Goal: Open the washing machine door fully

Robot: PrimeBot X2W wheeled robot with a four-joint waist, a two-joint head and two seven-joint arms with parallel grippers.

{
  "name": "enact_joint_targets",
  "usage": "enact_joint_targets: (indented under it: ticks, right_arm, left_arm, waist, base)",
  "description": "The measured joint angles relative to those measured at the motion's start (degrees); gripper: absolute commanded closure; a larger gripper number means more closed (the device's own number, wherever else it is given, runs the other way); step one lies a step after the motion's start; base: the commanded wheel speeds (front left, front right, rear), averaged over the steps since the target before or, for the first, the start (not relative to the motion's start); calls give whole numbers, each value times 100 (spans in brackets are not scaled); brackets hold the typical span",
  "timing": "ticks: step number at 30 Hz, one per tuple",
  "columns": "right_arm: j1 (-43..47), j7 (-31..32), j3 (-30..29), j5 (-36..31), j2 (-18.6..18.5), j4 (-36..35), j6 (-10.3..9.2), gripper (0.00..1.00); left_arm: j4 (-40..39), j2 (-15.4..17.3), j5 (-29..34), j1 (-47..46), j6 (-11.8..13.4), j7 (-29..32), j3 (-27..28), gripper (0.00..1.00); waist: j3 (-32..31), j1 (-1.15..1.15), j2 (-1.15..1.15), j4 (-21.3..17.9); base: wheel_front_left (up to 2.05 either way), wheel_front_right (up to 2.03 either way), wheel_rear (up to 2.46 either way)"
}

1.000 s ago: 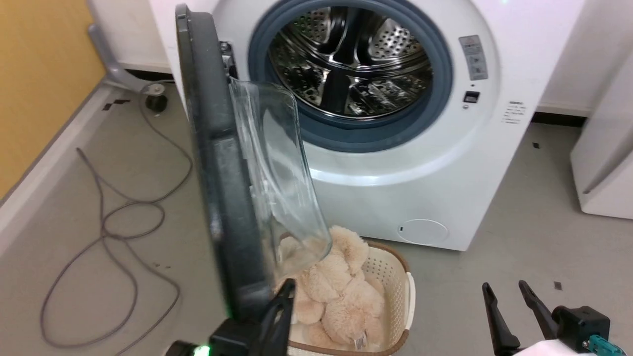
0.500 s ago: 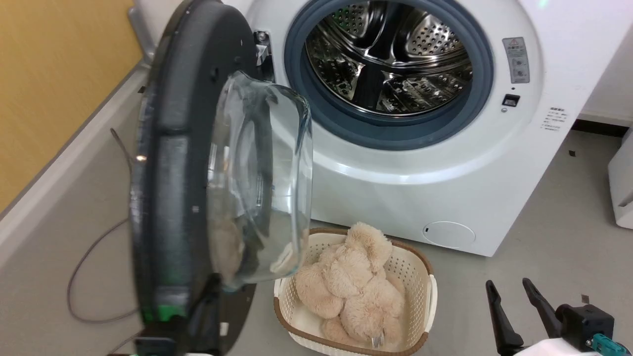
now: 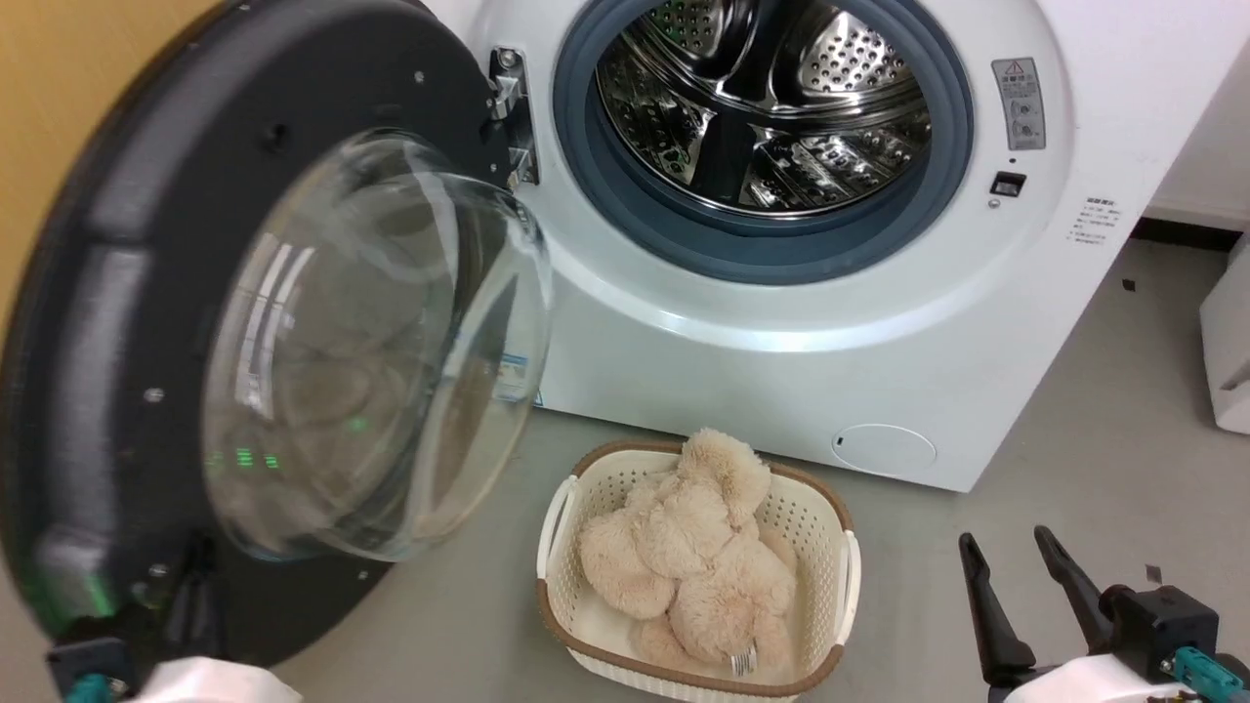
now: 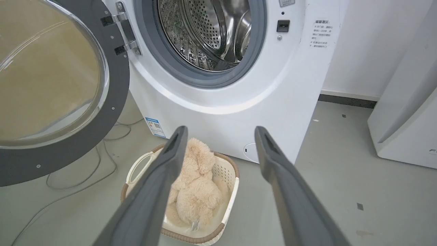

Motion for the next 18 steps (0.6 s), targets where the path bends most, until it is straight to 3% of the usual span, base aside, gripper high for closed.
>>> enact_joint_targets:
  ticks: [10, 18]
  right_arm:
    - [-3, 115, 49, -41, 0, -220, 0, 0]
    - [-2, 120, 45, -41, 0, -232, 0, 0]
  left_arm:
    - [1299, 188, -258, -637, -359, -342, 463, 100]
    - [1695, 134, -254, -781, -504, -400, 765, 100]
  waist:
    - [117, 0, 0, -160]
    - [102, 0, 0, -276]
  base:
    - [0, 0, 0]
    - [0, 0, 0]
